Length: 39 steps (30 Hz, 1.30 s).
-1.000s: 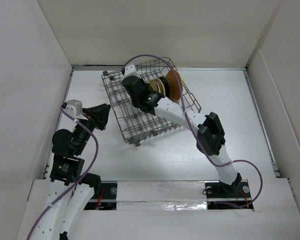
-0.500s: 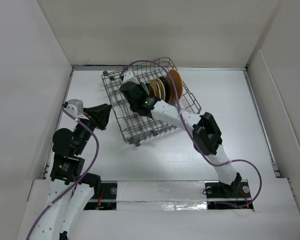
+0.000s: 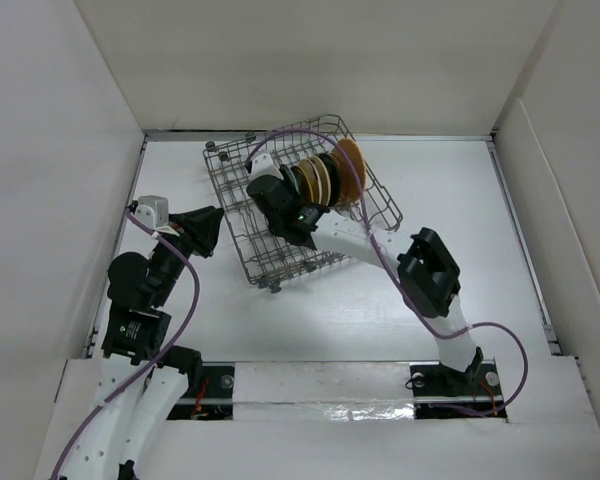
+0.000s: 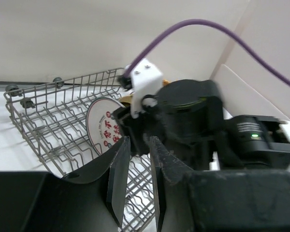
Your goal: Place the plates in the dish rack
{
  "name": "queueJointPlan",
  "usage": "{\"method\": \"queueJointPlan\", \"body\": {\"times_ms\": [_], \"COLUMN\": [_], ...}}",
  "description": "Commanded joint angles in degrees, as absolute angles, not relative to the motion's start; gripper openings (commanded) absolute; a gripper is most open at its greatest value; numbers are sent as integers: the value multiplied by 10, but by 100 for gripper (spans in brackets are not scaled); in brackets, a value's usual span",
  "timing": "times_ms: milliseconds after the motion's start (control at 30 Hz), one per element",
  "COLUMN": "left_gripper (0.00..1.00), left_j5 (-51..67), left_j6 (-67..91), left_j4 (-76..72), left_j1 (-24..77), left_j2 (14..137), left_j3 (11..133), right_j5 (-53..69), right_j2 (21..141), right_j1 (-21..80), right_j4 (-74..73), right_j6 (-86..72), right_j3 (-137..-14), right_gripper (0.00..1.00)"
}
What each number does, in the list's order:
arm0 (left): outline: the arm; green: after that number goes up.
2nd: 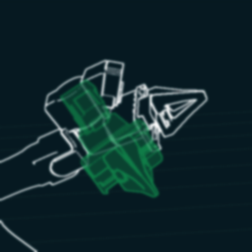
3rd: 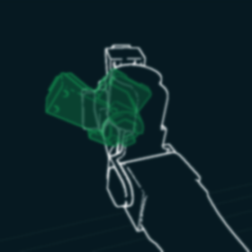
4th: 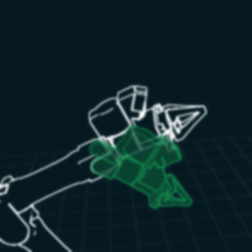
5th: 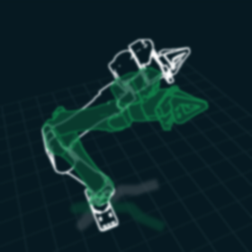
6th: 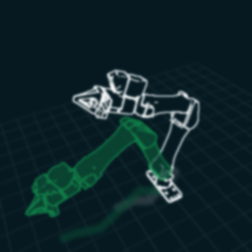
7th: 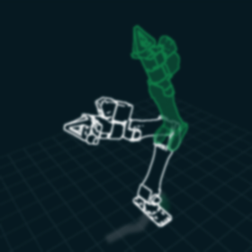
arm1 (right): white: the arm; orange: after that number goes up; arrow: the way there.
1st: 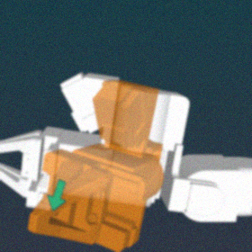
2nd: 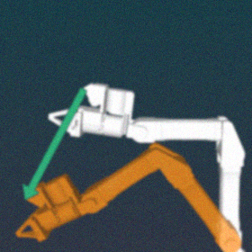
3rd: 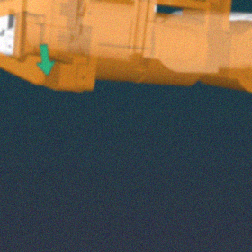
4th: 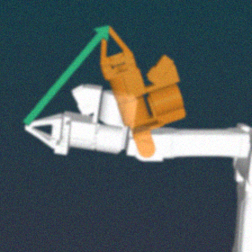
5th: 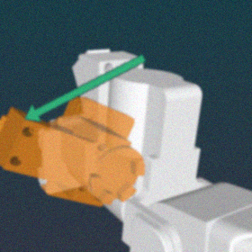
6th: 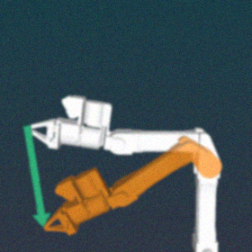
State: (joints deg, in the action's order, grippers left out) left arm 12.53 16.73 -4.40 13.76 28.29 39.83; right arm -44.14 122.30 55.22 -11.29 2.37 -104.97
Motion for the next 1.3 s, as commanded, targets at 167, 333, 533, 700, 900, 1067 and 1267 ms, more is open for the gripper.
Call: {"method": "queueJointPlan", "body": {"times_ms": [167,333,533,700,900,1067,1267], "left_gripper": [21,22,30,35,37,38,39], "left_j5": [92,75,36,43,46,57,68], "left_j6": [155,150,134,130,141,151,166], "left_j4": [-61,-43,-39,-47,-61,-94,-98], "left_j1": [135,135,135,135,135,135,135], "left_j2": [298,323,331,351,347,318,330], "left_j3": [401,409,412,410,402,374,380], "right_j5": [-385,-332,-338,-431,-508,-497,-419], "right_j2": [1038,924,815,686,507,437,466], "right_j1": [557,557,575,608,608,575,530], "right_j4": [46,161,264,359,352,329,290], "right_j6": [-27,-77,-110,-124,-196,-233,-279], "right_j3": [-898,-750,-570,-430,-287,-222,-228], "right_gripper": [66,86,97,97,87,84,84]}}
